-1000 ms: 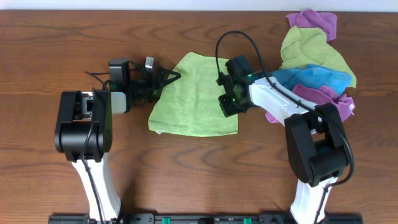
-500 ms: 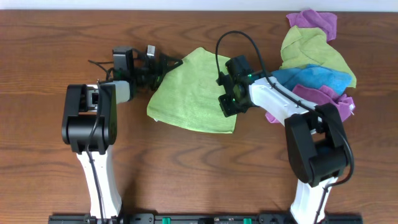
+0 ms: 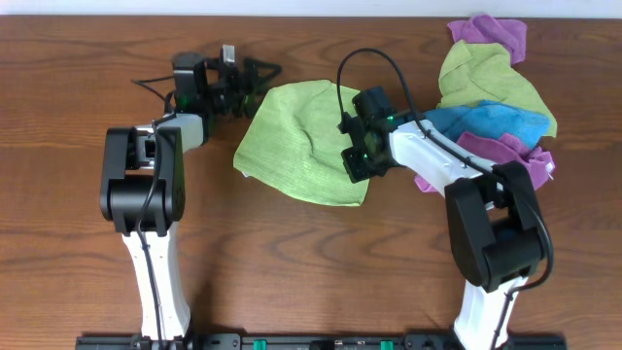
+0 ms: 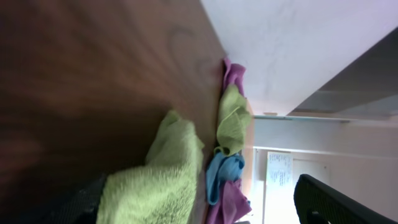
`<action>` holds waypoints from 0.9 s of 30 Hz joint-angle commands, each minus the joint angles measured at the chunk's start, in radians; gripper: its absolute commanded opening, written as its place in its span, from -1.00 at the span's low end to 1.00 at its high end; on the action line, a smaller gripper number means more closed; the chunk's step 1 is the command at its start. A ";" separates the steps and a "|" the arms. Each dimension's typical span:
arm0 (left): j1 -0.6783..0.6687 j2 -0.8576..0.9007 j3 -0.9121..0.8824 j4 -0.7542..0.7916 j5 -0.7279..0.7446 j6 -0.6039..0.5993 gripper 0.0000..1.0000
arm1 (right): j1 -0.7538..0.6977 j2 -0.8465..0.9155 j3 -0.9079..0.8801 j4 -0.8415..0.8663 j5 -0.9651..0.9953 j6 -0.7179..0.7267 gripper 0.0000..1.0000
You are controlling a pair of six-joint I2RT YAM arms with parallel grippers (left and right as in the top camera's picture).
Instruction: Fold the cloth
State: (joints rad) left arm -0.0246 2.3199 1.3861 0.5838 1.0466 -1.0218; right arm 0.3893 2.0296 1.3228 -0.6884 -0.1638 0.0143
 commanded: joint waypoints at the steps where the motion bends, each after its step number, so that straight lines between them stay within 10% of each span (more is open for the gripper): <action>1: 0.001 0.014 0.060 0.006 0.002 -0.004 0.91 | -0.003 0.015 -0.014 -0.015 0.003 -0.008 -0.97; 27: 0.083 0.014 0.128 -0.224 0.237 0.222 1.00 | 0.032 -0.175 0.056 0.002 -0.014 0.015 -0.97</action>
State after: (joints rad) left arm 0.0395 2.3203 1.4948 0.3622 1.2453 -0.8486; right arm 0.3946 1.8904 1.3506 -0.7040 -0.1665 0.0177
